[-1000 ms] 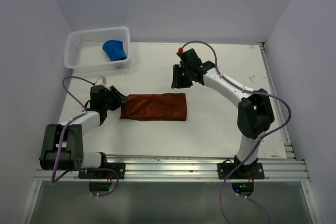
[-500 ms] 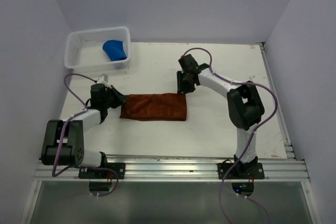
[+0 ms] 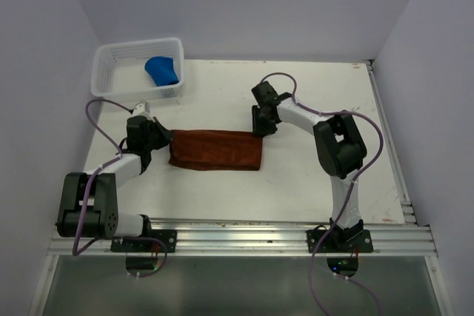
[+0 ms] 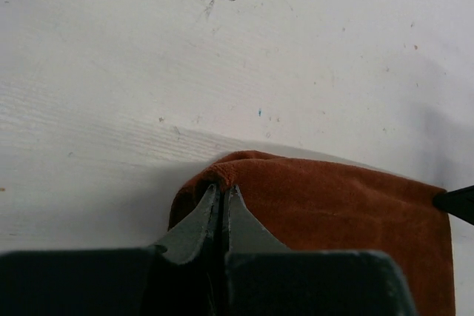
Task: Roll the towels
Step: Fold the towel
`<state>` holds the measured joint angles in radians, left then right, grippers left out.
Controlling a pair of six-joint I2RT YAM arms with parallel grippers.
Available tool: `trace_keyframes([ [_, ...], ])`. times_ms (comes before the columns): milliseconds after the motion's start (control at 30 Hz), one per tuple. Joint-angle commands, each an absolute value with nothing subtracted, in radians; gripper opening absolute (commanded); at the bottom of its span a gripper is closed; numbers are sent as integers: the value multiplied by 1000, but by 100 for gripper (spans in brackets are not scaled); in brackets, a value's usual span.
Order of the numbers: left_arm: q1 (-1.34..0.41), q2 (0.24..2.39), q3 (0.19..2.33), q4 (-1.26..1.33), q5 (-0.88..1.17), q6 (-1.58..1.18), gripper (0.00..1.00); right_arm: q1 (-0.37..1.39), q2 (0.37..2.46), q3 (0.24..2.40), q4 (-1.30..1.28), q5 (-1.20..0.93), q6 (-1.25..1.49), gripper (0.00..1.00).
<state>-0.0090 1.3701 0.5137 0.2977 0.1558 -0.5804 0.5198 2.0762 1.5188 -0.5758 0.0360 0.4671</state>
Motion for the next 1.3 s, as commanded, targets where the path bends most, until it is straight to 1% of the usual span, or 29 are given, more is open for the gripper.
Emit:
trace_keyframes([
  [0, -12, 1385, 506, 345, 91, -532, 0, 514, 2091, 1509, -569, 61, 449, 37],
  [133, -12, 1404, 509, 359, 74, -522, 0, 514, 2106, 1509, -568, 60, 446, 37],
  [167, -12, 1405, 511, 357, 71, -520, 2, 512, 2108, 1511, -568, 55, 442, 38],
  [233, -12, 1404, 514, 353, 67, -518, 16, 514, 2103, 1508, -552, 38, 436, 39],
  [267, -11, 1401, 515, 350, 71, -518, 18, 514, 2083, 1505, -546, 31, 430, 40],
  [300, -12, 1382, 521, 336, 78, -522, 36, 512, 2044, 1505, -531, 5, 419, 45],
  [333, -12, 1382, 522, 328, 77, -523, 36, 512, 2043, 1505, -531, 5, 419, 45],
  [367, -12, 1367, 531, 319, 77, -523, 42, 512, 2034, 1519, -544, 5, 417, 46],
  [433, -12, 1348, 546, 275, 66, -528, 48, 512, 2005, 1528, -555, 5, 416, 47],
  [467, -12, 1339, 566, 253, 61, -528, 56, 512, 1994, 1529, -564, 5, 416, 47],
  [533, -12, 1307, 580, 195, 55, -535, 60, 512, 1952, 1523, -569, 5, 422, 48],
  [633, -12, 1235, 568, 134, 73, -563, 63, 512, 1892, 1482, -569, -17, 437, 48],
  [833, -15, 1141, 440, 98, 192, -610, 67, 522, 1815, 1367, -581, -46, 451, 49],
  [967, -29, 1123, 342, 146, 221, -614, 65, 538, 1776, 1280, -563, -40, 453, 49],
  [1067, -41, 1135, 319, 176, 229, -609, 62, 551, 1767, 1237, -551, -40, 460, 49],
  [1100, -51, 1138, 316, 187, 233, -607, 61, 560, 1766, 1227, -546, -38, 468, 49],
  [1167, -60, 1147, 313, 198, 232, -603, 54, 572, 1761, 1197, -526, -41, 482, 49],
  [1200, -60, 1149, 313, 198, 229, -597, 49, 577, 1758, 1189, -523, -43, 485, 49],
  [1233, -60, 1150, 314, 196, 219, -591, 41, 581, 1755, 1183, -517, -43, 489, 49],
  [1267, -61, 1150, 318, 192, 216, -588, 36, 594, 1753, 1172, -514, -43, 497, 49],
])
